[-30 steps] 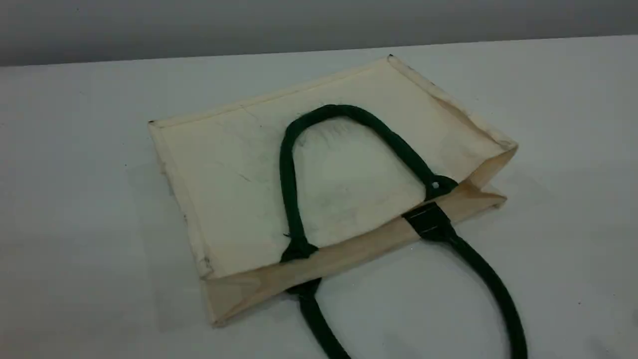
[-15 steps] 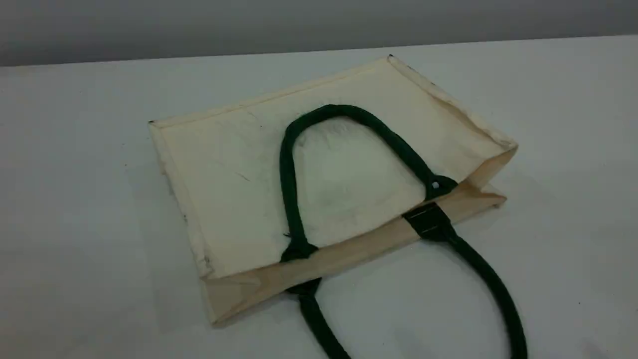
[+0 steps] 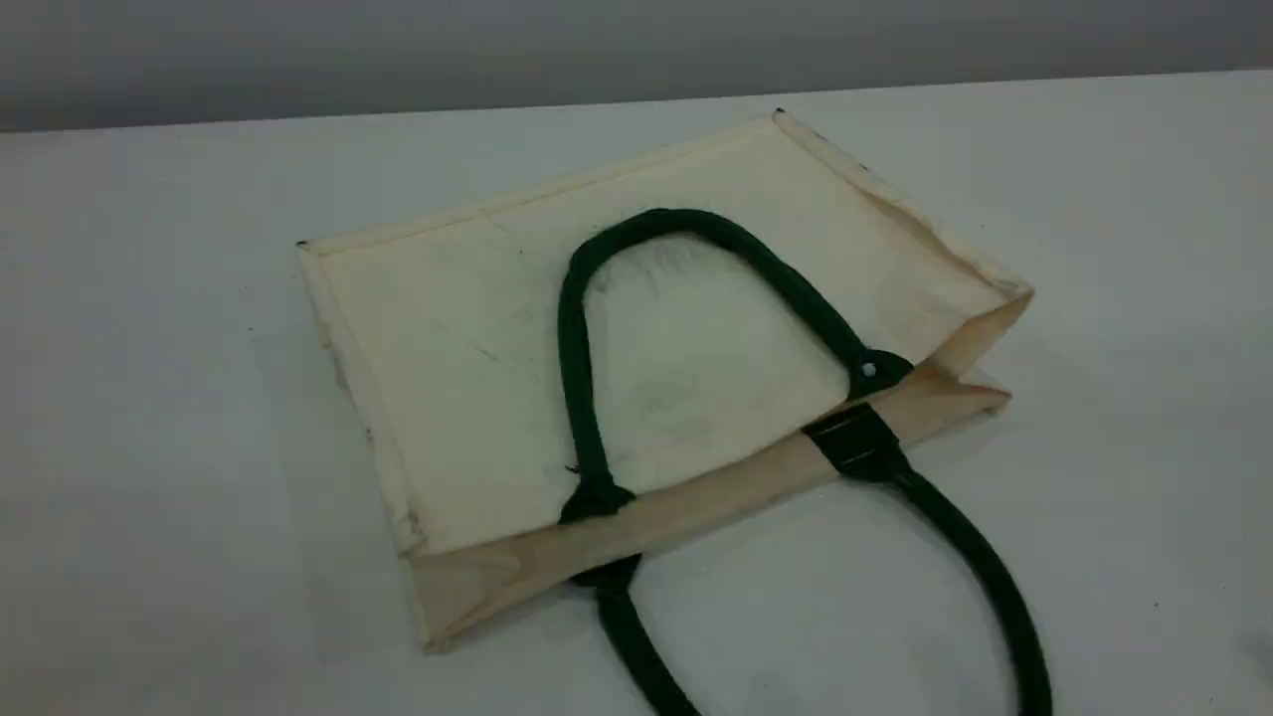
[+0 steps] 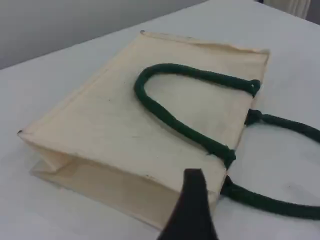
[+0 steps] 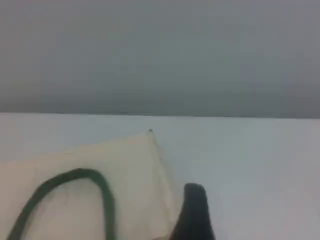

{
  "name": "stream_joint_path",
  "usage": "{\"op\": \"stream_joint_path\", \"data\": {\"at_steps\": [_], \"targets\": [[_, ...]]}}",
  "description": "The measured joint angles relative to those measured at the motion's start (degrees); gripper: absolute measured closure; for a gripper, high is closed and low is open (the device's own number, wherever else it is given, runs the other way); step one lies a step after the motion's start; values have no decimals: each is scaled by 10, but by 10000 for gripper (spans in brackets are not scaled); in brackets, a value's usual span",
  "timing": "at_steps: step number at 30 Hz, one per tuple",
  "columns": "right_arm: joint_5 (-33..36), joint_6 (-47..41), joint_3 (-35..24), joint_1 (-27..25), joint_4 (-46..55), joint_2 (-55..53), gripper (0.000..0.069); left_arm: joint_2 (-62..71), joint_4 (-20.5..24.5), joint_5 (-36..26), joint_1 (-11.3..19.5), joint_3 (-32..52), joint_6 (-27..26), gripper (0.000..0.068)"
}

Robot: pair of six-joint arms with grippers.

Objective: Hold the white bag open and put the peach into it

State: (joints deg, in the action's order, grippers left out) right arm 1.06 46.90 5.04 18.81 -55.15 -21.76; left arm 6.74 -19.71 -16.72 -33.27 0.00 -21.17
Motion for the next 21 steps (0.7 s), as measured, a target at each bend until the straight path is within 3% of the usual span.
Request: {"op": "stream_joint_path", "data": {"at_steps": [5, 11, 18, 21], "targets": [[-7, -229, 0, 0, 239, 0, 167, 0, 0, 0, 0, 0, 0, 108], [-4, -421, -9, 0, 450, 0, 167, 0, 0, 0, 0, 0, 0, 108], [-56, -469, -51, 0, 542, 0, 167, 0, 0, 1, 0, 0, 0, 108], [-35, -469, -50, 0, 544, 0, 167, 0, 0, 1, 0, 0, 0, 108]]}}
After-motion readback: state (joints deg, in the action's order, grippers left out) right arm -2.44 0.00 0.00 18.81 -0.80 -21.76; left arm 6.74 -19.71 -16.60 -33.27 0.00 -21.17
